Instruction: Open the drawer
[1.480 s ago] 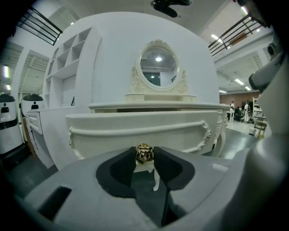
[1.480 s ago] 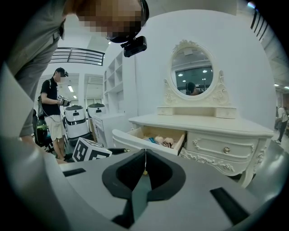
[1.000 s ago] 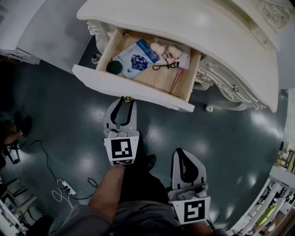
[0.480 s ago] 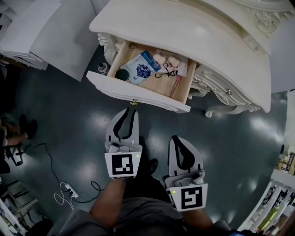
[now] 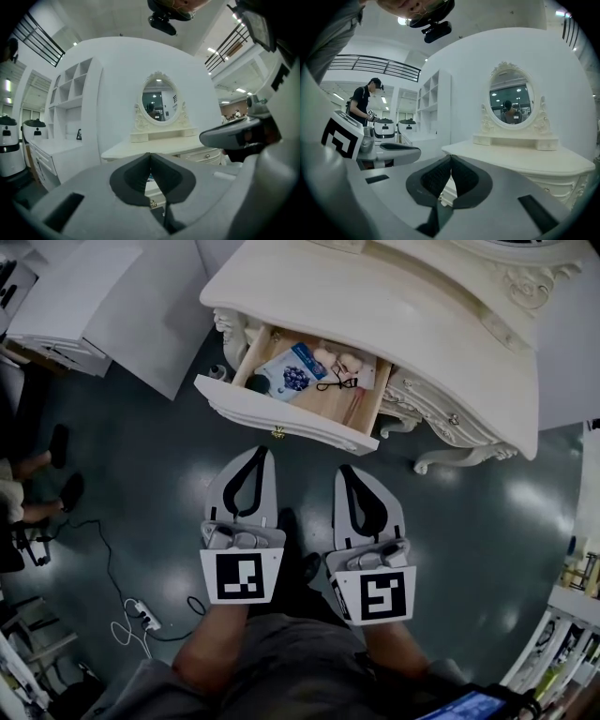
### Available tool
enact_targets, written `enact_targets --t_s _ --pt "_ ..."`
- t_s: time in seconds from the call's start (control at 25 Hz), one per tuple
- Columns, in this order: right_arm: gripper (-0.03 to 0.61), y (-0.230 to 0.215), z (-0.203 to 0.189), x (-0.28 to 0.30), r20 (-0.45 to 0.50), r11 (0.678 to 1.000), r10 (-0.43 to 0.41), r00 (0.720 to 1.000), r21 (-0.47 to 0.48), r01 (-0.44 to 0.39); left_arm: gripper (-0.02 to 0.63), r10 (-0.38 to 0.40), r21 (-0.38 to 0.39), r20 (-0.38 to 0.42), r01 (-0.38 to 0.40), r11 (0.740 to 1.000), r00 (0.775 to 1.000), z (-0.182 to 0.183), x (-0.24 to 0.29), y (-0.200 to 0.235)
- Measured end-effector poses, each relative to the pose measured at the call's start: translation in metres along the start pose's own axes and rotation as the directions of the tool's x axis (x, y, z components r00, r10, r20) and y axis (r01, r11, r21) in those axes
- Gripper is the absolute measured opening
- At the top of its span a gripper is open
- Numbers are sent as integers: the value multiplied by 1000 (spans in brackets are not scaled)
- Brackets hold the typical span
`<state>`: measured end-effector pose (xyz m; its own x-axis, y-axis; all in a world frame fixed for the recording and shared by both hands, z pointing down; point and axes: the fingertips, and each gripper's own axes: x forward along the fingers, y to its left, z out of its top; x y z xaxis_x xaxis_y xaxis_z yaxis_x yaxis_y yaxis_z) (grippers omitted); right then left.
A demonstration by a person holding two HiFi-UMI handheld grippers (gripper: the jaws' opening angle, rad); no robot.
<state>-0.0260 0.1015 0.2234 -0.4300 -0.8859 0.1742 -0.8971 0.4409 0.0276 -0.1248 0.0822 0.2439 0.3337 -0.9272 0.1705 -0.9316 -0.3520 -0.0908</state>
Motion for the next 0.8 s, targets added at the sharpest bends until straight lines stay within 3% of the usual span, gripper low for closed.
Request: enact_targets --t_s 0.36,0.8 --pt "12 3 9 0 9 1000 11 1000 -24 -10 15 -17 23 12 17 1000 1000 14 -10 -8" --pt "12 3 3 0 2 1000 15 1000 -16 -15 15 -5 -10 11 6 1000 1000 11 -12 -6"
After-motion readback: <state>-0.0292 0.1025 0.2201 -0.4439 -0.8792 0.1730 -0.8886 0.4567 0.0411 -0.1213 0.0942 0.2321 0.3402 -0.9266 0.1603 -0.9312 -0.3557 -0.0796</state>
